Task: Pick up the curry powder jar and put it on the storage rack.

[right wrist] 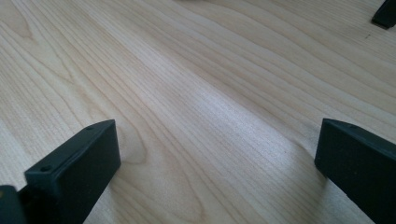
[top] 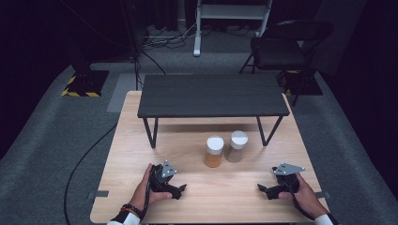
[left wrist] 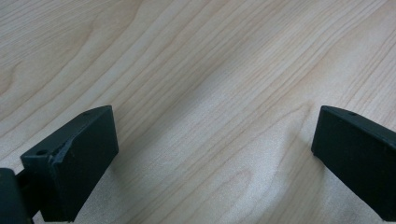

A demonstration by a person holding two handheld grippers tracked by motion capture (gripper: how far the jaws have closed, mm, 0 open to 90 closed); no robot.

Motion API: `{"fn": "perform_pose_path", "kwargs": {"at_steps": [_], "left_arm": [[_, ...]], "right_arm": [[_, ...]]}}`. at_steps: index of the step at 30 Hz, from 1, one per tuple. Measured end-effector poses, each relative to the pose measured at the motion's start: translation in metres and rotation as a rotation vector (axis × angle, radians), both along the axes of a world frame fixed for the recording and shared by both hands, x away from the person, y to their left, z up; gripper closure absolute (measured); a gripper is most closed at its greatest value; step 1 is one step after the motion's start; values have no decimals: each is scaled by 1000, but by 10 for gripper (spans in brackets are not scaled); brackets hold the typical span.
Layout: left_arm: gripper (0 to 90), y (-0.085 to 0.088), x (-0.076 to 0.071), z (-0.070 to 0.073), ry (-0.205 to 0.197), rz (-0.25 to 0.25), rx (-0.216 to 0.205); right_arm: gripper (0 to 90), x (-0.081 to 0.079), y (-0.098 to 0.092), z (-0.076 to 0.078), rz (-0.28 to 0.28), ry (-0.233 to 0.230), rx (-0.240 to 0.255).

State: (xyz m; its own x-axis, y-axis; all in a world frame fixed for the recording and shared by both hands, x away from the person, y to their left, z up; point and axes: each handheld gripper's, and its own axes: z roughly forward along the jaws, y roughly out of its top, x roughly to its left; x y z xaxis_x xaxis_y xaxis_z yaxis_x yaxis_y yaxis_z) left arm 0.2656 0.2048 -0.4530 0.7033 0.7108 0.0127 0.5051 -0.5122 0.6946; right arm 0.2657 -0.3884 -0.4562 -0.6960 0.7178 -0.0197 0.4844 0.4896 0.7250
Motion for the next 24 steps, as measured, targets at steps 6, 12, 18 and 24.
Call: {"fn": "perform_pose_path", "kwargs": {"at_steps": [6, 12, 18, 24], "left_arm": [[3, -1, -1, 0, -1, 9, -1], [7, -1, 0, 3, 5, 4, 15], [19, -1, -1, 4, 3, 12, 14], [19, -3, -7, 5, -35, 33, 0]], "right_arm": [[0, 0, 0, 0, 0, 0, 0], [0, 0, 0, 0, 0, 0, 0], [0, 0, 0, 0, 2, 0, 0], [0, 0, 0, 0, 2, 0, 0]]}}
